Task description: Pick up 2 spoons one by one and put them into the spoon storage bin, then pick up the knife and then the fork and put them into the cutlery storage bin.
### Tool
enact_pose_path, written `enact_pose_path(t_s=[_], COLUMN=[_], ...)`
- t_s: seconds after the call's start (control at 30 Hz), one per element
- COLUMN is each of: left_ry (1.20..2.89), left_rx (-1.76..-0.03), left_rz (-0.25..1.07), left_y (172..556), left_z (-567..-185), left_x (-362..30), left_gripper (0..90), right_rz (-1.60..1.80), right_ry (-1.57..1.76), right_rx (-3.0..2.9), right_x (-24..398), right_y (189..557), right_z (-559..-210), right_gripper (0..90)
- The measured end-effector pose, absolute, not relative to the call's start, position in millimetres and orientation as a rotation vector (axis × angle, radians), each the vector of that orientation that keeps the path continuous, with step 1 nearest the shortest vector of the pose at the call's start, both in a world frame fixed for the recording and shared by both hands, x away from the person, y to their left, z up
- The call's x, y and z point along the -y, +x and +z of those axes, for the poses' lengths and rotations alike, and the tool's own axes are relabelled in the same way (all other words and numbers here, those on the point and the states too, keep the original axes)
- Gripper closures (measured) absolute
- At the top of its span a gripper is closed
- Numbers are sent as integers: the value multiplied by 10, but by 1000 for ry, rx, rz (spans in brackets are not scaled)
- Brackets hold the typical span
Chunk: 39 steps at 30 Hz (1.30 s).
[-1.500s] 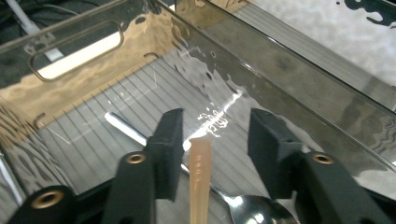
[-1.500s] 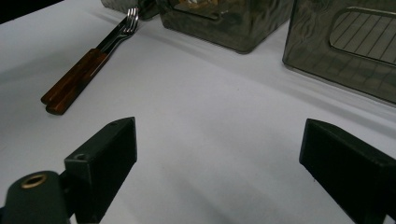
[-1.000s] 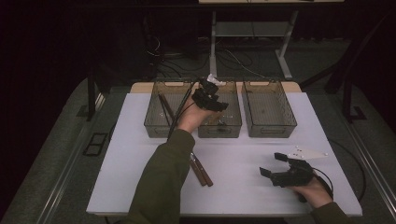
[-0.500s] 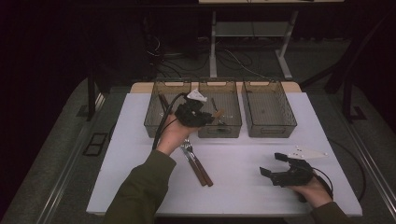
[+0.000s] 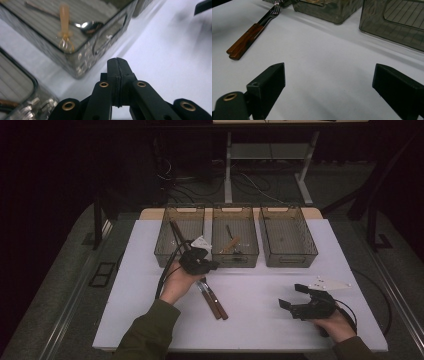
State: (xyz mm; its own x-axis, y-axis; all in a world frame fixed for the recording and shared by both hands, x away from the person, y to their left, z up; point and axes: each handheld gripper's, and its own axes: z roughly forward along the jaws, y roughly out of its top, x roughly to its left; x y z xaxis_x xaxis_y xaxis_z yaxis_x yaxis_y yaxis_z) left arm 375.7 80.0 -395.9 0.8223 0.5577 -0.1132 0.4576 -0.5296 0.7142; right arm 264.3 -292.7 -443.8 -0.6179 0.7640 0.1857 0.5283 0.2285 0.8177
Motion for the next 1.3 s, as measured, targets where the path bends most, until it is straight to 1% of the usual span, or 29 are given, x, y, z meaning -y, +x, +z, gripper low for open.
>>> enact_pose_path(t_s=[0.27, 0.57, 0.73, 1.3], left_ry=[2281, 2348, 2379, 2403], left_rx=[-769, -766, -749, -719], left_rz=[155, 169, 195, 186], left_y=[3712, 3670, 3685, 3644], left_z=[-4210, -4335, -4365, -4353], left_x=[-841, -877, -885, -919], left_gripper=[900, 900, 900, 900], right_rz=[1330, 1331, 1325, 1320], right_ry=[1217, 1217, 1217, 1224], right_rx=[-2253, -2249, -2247, -2246], right_x=[2924, 2927, 2917, 2920], right_y=[2652, 2650, 2646, 2651], right_z=[-4443, -4442, -4443, -4450], right_gripper=[108, 108, 108, 108])
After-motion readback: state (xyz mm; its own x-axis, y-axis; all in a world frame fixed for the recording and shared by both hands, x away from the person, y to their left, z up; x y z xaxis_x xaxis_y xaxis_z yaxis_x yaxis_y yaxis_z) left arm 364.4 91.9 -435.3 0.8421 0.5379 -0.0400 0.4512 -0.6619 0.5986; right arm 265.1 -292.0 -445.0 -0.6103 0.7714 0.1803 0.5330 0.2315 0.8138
